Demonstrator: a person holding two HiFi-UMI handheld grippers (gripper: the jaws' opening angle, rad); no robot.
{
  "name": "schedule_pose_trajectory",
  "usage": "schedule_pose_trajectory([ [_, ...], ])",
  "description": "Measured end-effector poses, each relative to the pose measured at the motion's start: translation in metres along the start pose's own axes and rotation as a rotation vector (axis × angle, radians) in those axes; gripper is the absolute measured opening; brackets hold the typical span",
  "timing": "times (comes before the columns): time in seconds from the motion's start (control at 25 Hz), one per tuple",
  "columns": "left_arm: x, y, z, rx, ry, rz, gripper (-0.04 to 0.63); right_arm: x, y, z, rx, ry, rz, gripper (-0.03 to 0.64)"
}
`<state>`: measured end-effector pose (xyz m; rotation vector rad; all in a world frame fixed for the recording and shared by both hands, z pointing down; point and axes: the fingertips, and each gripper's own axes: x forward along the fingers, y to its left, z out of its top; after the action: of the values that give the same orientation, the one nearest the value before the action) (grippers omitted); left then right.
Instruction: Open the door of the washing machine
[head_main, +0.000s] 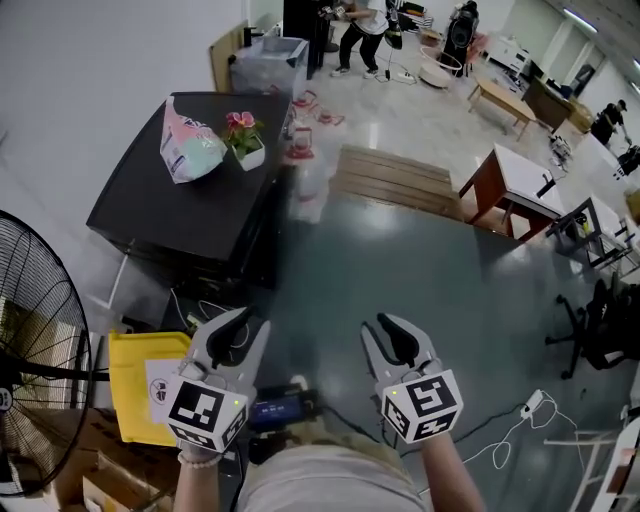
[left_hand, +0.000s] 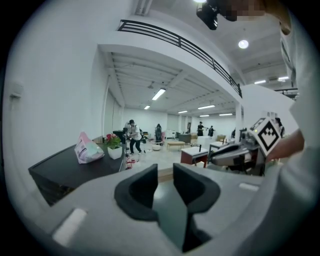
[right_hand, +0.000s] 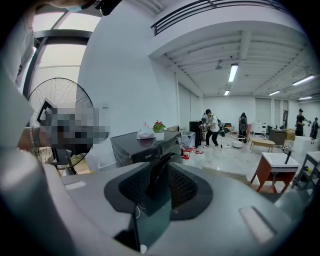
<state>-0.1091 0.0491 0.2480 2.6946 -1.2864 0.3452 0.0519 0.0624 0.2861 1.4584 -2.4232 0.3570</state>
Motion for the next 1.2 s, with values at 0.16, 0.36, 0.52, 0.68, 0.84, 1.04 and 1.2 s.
schedule_pose_trajectory([
  [0.16, 0.015, 0.014, 0.002, 0.002, 0.006, -0.004, 0.091, 0.021, -0.006, 0.007, -0.006, 0.010, 0.007, 0.095],
  [0.36, 0.029, 0.033, 0.002, -0.011, 0.015, -0.006, 0.091, 0.046, -0.012, 0.015, -0.007, 0.024, 0.007, 0.095],
  [0.52, 0.036, 0.053, -0.001, -0.021, 0.014, -0.003, 0.091, 0.066, -0.010, 0.019, -0.018, 0.036, 0.014, 0.095],
  [0.68, 0.040, 0.059, -0.003, -0.022, 0.019, -0.005, 0.091, 0.071, -0.010, 0.021, -0.024, 0.036, 0.011, 0.095],
  [0.84, 0.046, 0.062, -0.007, -0.022, 0.024, -0.015, 0.091, 0.077, -0.011, 0.017, -0.016, 0.049, 0.010, 0.095],
  [1.04, 0.051, 0.066, -0.012, -0.035, 0.015, -0.016, 0.091, 0.084, -0.013, 0.010, -0.005, 0.057, 0.010, 0.095],
  [1.2, 0.054, 0.065, -0.017, -0.053, 0.018, -0.006, 0.091, 0.088, -0.016, 0.005, 0.001, 0.057, 0.024, 0.095],
])
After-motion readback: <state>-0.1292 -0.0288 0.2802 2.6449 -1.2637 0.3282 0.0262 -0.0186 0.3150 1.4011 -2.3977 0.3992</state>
